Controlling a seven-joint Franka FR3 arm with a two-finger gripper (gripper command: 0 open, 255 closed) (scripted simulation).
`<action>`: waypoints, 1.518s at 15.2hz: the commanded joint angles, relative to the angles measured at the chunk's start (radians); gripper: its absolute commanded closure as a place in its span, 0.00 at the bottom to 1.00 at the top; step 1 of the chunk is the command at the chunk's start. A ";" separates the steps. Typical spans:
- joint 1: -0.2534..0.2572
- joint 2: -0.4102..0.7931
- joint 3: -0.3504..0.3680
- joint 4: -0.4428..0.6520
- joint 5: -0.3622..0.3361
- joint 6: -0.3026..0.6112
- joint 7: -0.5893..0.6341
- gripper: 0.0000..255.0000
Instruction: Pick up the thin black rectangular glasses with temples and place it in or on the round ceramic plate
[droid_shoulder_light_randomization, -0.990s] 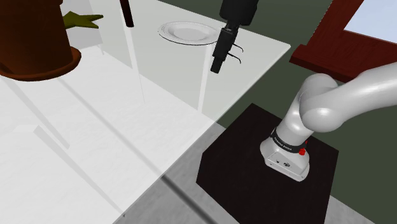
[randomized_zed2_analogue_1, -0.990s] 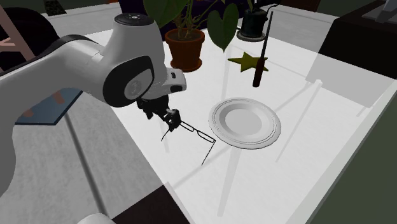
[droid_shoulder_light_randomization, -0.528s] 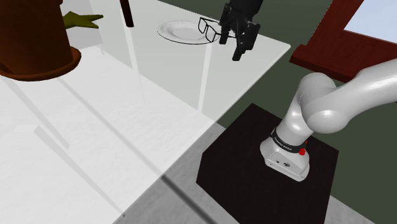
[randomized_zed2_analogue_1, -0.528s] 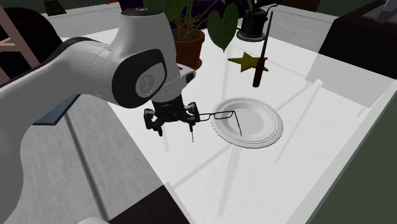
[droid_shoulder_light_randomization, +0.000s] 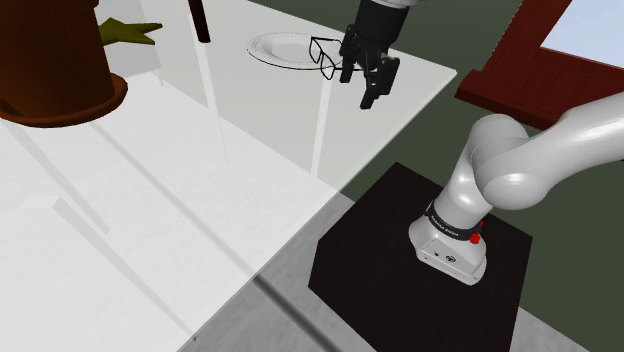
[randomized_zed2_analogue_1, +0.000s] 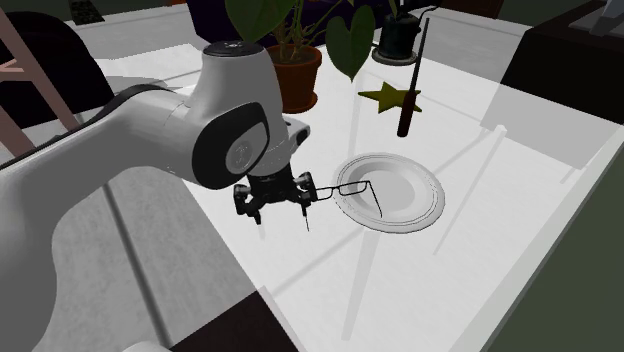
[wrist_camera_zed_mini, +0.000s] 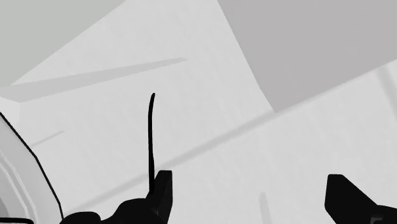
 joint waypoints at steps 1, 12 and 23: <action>0.000 -0.001 0.000 -0.004 0.000 0.003 0.000 0.00; 0.001 0.000 0.002 0.000 0.001 0.000 0.002 1.00; -0.003 0.134 -0.151 0.161 0.050 -0.068 -0.144 0.00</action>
